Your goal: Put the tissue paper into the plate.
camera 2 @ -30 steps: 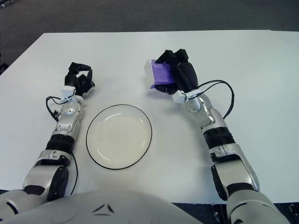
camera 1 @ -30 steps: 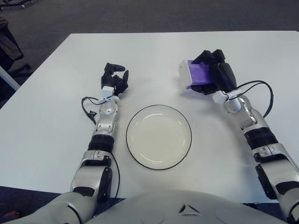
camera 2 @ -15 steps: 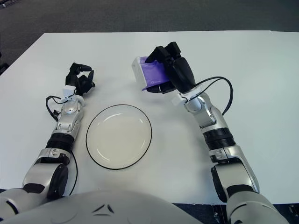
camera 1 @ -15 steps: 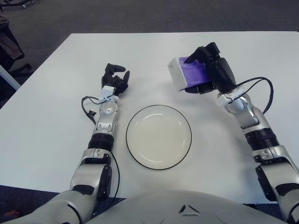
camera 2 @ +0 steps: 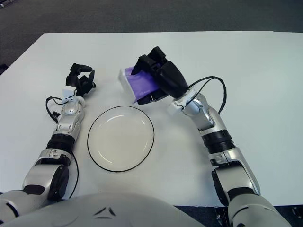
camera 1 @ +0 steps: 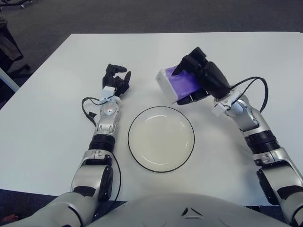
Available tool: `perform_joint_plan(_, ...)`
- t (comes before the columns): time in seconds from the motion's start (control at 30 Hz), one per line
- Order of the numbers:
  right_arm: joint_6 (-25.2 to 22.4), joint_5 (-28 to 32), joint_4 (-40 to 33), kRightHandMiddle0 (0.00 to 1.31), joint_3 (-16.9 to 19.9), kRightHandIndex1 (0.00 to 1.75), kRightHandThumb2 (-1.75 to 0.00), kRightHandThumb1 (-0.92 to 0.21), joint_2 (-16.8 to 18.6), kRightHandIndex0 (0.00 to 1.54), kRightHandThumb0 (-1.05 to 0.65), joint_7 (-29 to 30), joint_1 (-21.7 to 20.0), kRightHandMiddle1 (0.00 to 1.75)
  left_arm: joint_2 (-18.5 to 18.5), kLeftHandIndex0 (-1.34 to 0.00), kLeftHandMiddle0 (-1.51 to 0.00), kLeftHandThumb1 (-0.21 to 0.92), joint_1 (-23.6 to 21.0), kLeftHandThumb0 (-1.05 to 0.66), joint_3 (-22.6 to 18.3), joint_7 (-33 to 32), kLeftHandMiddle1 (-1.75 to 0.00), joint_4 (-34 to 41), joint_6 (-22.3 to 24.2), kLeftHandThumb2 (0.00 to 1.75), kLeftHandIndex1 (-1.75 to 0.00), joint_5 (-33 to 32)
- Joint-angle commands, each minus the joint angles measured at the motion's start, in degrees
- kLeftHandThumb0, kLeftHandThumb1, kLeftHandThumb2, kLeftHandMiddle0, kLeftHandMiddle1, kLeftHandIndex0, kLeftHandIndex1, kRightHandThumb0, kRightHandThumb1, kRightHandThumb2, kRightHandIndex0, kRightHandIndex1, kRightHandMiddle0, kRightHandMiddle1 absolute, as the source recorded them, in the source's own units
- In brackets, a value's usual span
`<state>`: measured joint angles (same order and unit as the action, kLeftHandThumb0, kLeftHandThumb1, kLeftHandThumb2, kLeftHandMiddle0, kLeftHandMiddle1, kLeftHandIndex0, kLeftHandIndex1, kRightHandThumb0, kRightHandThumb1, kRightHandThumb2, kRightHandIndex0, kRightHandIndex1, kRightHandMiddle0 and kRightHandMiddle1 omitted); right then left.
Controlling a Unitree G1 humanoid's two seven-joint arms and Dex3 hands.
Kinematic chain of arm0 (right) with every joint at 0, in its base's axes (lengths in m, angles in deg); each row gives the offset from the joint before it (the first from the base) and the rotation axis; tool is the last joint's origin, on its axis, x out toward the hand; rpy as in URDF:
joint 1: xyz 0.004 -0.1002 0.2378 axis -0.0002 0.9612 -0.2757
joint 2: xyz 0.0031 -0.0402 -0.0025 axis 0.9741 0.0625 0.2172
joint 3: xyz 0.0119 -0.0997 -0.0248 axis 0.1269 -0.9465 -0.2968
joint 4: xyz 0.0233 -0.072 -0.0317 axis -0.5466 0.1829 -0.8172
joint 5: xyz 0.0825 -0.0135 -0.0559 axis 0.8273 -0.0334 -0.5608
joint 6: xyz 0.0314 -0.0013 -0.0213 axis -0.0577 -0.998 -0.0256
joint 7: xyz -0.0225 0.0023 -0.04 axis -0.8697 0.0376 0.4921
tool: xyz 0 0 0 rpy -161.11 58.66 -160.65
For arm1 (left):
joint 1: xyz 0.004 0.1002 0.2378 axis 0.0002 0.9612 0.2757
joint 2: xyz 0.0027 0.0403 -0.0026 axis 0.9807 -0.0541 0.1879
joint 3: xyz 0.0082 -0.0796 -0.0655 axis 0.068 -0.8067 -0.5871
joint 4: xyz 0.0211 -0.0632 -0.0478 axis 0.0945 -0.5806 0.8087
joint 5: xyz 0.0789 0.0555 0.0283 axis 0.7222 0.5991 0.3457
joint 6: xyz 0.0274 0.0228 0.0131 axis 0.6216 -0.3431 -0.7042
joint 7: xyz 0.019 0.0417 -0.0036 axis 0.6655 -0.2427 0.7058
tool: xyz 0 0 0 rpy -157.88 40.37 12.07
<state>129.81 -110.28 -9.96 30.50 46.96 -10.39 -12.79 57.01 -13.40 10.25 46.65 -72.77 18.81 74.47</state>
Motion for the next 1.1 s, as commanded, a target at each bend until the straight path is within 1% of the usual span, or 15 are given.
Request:
perform_joint_plan(0.0, 1.2, 1.4, -1.1, 0.61, 0.0, 1.75, -0.26, -0.86, 0.5, 0.81, 0.05, -1.2, 0.4, 1.75, -0.5, -0.44, -0.78, 0.90, 5.6, -0.36, 0.0, 0.2, -1.75, -4.8, -0.8, 0.33, -1.52, 0.3)
perform_joint_plan(0.07, 1.8, 3.9, -1.7, 0.61, -0.7, 1.75, -0.25, -0.87, 0.5, 0.81, 0.05, -3.4, 0.7, 1.75, -0.4, -0.44, -0.77, 0.90, 5.5, -0.36, -0.1, 0.3, -1.75, -5.1, -1.0, 0.33, -1.52, 0.2)
perform_joint_plan(0.13, 1.2, 6.9, -2.8, 0.61, -1.2, 1.75, -0.25, -0.87, 0.3, 0.80, 0.06, -6.1, 1.2, 1.75, -0.4, -0.44, -0.77, 0.91, 5.3, -0.36, 0.0, 0.3, -1.75, -5.4, -1.1, 0.33, -1.52, 0.2)
perform_joint_plan(0.23, -4.4, 14.4, -7.7, 0.61, -2.6, 1.75, -0.24, -0.87, -0.6, 0.79, 0.06, -13.3, 2.8, 1.75, -0.4, -0.44, -0.77, 0.91, 5.1, -0.36, 0.0, 0.3, -1.75, -5.9, -1.3, 0.33, -1.52, 0.2)
perform_joint_plan(0.33, -7.6, 17.6, -10.3, 0.60, -2.7, 1.75, -0.24, -0.88, -0.9, 0.78, 0.06, -17.4, 3.5, 1.75, -0.4, -0.44, -0.77, 0.91, 5.0, -0.36, 0.0, 0.3, -1.75, -6.1, -1.5, 0.33, -1.52, 0.2)
perform_joint_plan(0.47, -8.5, 18.0, -11.3, 0.60, -2.3, 1.75, -0.23, -0.88, -0.7, 0.76, 0.06, -20.4, 3.7, 1.75, -0.4, -0.44, -0.77, 0.91, 4.8, -0.36, 0.1, 0.3, -1.75, -6.4, -1.6, 0.33, -1.52, 0.1)
perform_joint_plan(0.57, -7.8, 17.5, -11.2, 0.59, -2.2, 1.75, -0.22, -0.89, -0.6, 0.76, 0.05, -21.7, 3.5, 1.75, -0.4, -0.44, -0.77, 0.91, 4.6, -0.36, 0.1, 0.4, -1.75, -6.7, -1.7, 0.33, -1.52, 0.1)
perform_joint_plan(0.73, -7.1, 19.4, -10.9, 0.61, -2.5, 1.75, -0.18, -0.91, -0.3, 0.74, 0.02, -24.4, 2.8, 1.75, -0.4, -0.44, -0.76, 0.91, 4.4, -0.36, 0.1, 0.4, -1.75, -7.0, -1.9, 0.33, -1.52, 0.1)
perform_joint_plan(1.07, -6.9, 19.9, -10.7, 0.62, -1.5, 1.75, -0.15, -0.92, 0.5, 0.74, 0.01, -26.3, 2.9, 1.75, -0.4, -0.44, -0.76, 0.91, 4.1, -0.36, 0.1, 0.2, -1.75, -7.6, -2.2, 0.33, -1.52, 0.1)
